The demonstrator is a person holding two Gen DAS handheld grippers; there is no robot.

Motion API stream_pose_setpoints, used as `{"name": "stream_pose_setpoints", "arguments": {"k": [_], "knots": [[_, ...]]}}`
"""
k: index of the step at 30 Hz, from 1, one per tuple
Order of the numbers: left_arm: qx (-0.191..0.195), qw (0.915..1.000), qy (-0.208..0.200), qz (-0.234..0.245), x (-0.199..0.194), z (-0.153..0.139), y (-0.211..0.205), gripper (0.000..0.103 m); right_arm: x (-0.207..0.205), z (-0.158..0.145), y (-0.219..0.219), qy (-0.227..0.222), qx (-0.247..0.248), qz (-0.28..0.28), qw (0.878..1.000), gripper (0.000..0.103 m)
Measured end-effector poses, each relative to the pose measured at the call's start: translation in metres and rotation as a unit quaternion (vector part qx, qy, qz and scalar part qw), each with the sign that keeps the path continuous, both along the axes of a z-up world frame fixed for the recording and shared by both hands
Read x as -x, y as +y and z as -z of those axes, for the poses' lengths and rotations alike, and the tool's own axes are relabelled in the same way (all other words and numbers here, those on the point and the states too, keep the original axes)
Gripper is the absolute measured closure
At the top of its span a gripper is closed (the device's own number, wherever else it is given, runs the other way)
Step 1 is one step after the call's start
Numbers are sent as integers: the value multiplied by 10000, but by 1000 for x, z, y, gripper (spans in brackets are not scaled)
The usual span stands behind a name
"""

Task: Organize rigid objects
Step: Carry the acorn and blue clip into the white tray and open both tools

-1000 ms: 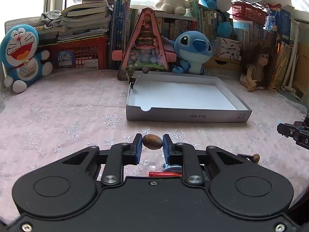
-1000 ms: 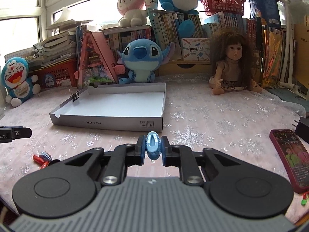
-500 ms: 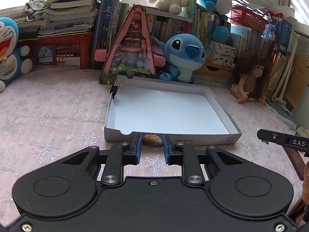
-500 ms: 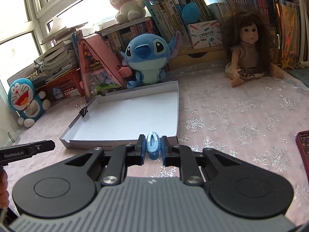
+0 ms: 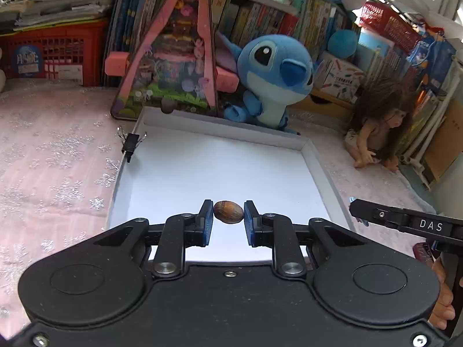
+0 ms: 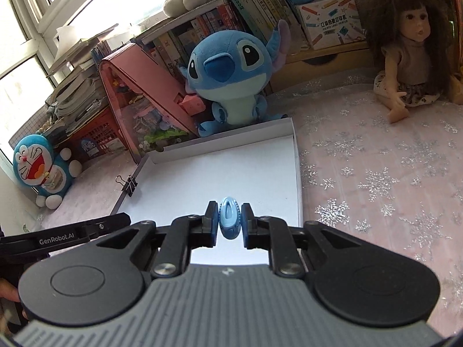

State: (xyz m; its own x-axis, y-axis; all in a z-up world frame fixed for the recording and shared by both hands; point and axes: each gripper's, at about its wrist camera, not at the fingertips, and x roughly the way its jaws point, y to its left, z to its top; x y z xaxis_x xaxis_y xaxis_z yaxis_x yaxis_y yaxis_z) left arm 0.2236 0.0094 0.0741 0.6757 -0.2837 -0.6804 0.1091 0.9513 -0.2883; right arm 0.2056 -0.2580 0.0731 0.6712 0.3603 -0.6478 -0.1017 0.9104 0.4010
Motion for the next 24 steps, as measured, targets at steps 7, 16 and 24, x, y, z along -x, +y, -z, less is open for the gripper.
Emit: {"name": "stream_pose_setpoints", "arguments": {"k": [7, 16, 24], "knots": [[-214, 9996, 187, 14, -39, 26, -15, 82, -35, 28, 15, 271, 265, 69, 9993, 83], [-316, 9990, 305, -2, -50, 43, -21, 82, -48, 48, 23, 362, 435, 109, 9983, 83], [-383, 9985, 380, 5, -51, 51, -25, 82, -49, 55, 26, 350, 552, 82, 9978, 83]]}}
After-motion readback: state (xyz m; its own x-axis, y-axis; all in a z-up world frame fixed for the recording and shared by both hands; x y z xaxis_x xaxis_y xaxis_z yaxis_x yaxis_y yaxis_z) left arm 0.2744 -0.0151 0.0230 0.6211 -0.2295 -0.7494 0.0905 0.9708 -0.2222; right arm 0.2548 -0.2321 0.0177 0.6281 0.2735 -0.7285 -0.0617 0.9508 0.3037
